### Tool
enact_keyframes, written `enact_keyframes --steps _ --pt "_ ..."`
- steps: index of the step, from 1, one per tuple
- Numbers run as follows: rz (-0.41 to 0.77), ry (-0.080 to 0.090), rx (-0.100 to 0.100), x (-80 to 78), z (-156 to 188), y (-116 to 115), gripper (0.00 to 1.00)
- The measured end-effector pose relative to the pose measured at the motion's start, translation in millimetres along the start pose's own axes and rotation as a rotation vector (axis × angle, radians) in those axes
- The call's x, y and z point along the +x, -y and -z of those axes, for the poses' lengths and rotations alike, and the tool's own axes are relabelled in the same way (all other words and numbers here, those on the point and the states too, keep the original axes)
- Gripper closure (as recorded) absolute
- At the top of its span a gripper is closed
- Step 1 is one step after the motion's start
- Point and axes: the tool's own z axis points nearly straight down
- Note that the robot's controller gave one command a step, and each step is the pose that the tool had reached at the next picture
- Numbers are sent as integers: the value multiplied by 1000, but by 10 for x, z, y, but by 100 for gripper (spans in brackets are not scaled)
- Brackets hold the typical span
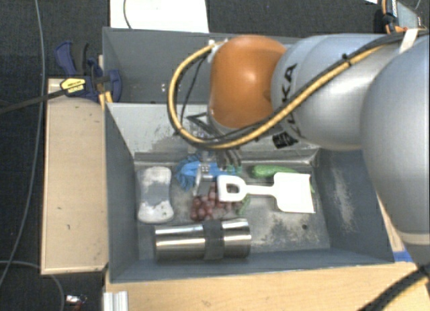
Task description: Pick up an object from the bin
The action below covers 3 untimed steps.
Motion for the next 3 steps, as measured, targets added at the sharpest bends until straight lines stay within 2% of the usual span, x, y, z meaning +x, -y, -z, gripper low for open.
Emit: enact_keyframes --steps 1,2,3 --pt "68 1 -1 -4 -719 -43 0" --pt "152 12 -3 -70 -880 73 0" --pt "61 6 -3 -140 -890 24 0"
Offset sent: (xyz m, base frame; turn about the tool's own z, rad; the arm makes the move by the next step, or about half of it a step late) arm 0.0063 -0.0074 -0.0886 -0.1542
